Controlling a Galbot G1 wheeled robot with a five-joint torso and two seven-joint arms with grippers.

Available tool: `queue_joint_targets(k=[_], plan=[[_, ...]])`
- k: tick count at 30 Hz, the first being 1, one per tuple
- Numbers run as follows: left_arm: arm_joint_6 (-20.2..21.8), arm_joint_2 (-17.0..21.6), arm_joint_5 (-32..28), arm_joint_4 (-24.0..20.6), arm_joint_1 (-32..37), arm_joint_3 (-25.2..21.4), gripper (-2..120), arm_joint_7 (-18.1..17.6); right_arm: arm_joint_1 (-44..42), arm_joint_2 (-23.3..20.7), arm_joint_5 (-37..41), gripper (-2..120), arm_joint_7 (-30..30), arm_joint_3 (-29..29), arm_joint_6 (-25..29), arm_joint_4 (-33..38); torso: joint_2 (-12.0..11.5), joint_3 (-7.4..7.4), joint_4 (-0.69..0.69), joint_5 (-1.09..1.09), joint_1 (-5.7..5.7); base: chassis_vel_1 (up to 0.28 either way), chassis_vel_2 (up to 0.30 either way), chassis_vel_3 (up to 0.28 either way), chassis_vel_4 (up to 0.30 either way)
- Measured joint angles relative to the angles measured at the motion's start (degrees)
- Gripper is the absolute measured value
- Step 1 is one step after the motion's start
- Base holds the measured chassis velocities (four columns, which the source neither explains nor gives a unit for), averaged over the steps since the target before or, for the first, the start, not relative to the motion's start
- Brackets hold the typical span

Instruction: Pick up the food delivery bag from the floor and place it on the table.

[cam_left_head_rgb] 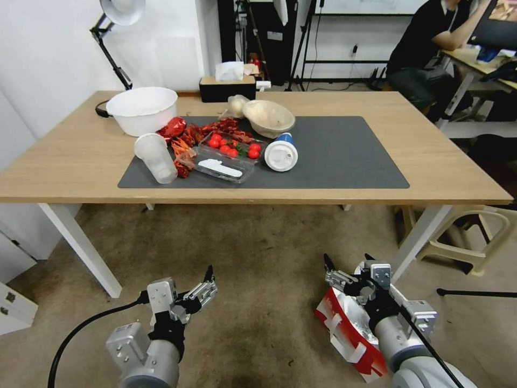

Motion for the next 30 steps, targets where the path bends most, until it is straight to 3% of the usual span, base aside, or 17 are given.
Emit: queue_joint_targets(k=[30], plan=[[0.1,0.2,1.1,0.0,0.0,-0.3,100,1.0,0.1,-0.1,0.7,100,0.7,-0.1,-0.1,-0.5,-7.2,-4.33,0.00,0.00,-2.84,0.000,0.000,0.000,0.000]])
